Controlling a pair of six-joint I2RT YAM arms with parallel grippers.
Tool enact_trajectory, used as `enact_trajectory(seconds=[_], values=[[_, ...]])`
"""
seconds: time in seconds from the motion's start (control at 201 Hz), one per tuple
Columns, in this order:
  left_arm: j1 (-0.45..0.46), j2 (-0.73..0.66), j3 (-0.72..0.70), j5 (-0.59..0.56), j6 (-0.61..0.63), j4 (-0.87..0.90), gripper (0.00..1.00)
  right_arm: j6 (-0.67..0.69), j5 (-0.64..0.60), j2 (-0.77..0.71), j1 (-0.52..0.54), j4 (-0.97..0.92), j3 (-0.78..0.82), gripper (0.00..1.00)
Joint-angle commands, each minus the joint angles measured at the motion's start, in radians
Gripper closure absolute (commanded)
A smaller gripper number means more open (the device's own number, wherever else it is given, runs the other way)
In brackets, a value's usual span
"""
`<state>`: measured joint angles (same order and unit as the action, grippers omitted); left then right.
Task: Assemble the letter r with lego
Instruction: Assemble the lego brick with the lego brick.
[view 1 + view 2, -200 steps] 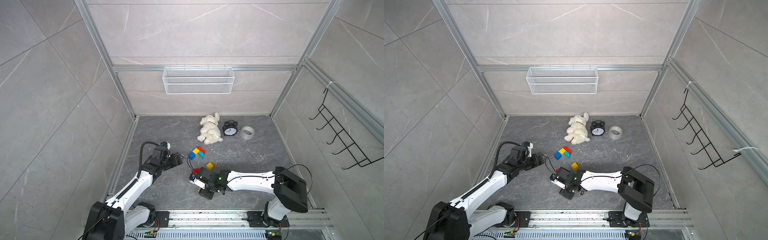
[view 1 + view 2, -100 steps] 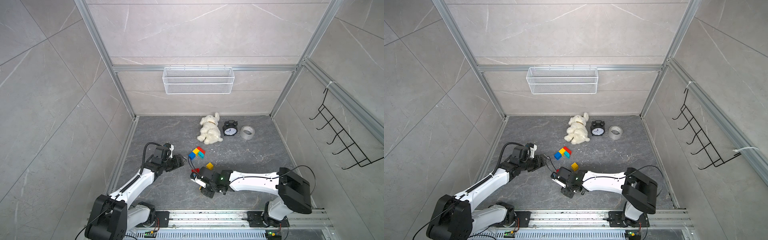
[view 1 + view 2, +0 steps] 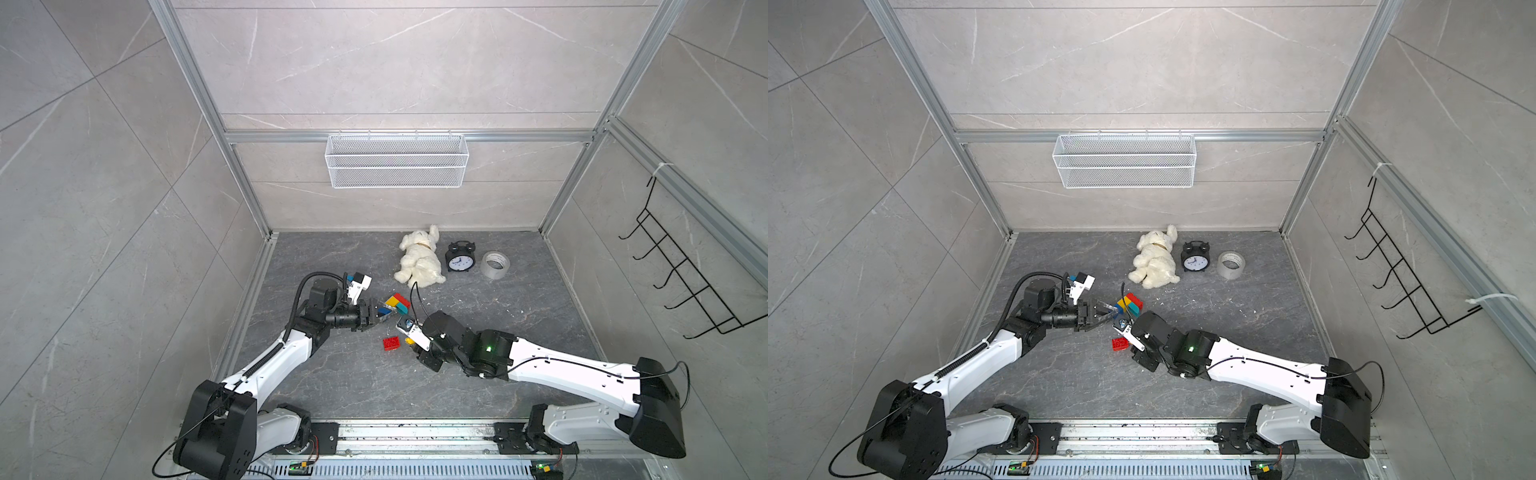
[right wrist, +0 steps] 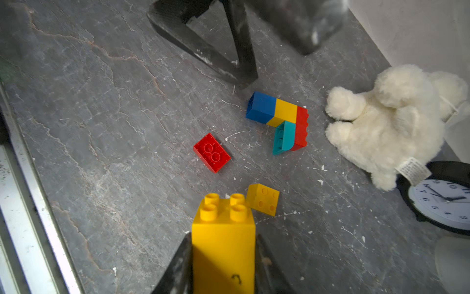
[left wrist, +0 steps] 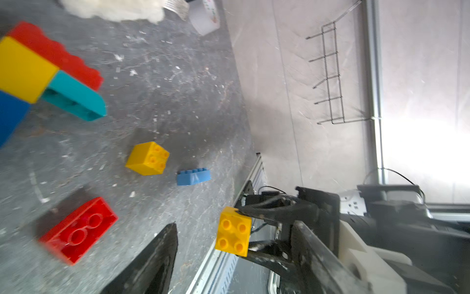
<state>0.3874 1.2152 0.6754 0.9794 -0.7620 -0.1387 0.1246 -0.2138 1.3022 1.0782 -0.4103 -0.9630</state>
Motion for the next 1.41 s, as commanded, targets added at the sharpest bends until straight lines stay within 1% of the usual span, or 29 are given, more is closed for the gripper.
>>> enact_trajectory(seconds=[0.0,0.065,0.204,0.548,0.647,0.747,1.015,1.125,1.229,1.319,1.409], values=[[0.029,0.015,0.042,0.116,0.034,0.006,0.29,0.035,-0.05,-0.034,-0.007,0.02,-0.01,0.79],[0.04,0.028,0.053,0.113,0.063,0.055,0.31,0.044,-0.063,-0.048,-0.01,0.028,-0.008,0.79],[0.065,0.056,0.065,0.119,0.085,0.069,0.32,0.055,-0.068,-0.067,-0.017,0.049,-0.007,0.78],[0.193,0.184,0.155,0.137,0.153,0.104,0.34,0.076,-0.046,-0.058,-0.02,0.07,-0.032,0.78],[0.202,0.207,0.169,0.13,0.176,0.139,0.39,0.08,-0.052,-0.069,-0.021,0.073,-0.029,0.78],[0.202,0.216,0.177,0.111,0.195,0.168,0.49,0.082,-0.051,-0.075,-0.021,0.063,-0.03,0.78],[0.202,0.216,0.193,0.09,0.207,0.184,0.57,0.07,-0.058,-0.089,-0.025,0.04,-0.012,0.78],[0.202,0.219,0.194,0.085,0.213,0.194,0.64,0.069,-0.059,-0.093,-0.027,0.034,-0.006,0.78],[0.202,0.219,0.199,0.084,0.22,0.195,0.75,0.066,-0.052,-0.102,-0.029,0.042,0.003,0.72],[0.202,0.223,0.211,0.068,0.231,0.211,0.77,0.066,-0.032,-0.111,-0.034,0.058,0.014,0.64],[0.201,0.22,0.231,0.018,0.259,0.258,0.85,0.054,-0.019,-0.124,-0.042,0.069,0.025,0.56]])
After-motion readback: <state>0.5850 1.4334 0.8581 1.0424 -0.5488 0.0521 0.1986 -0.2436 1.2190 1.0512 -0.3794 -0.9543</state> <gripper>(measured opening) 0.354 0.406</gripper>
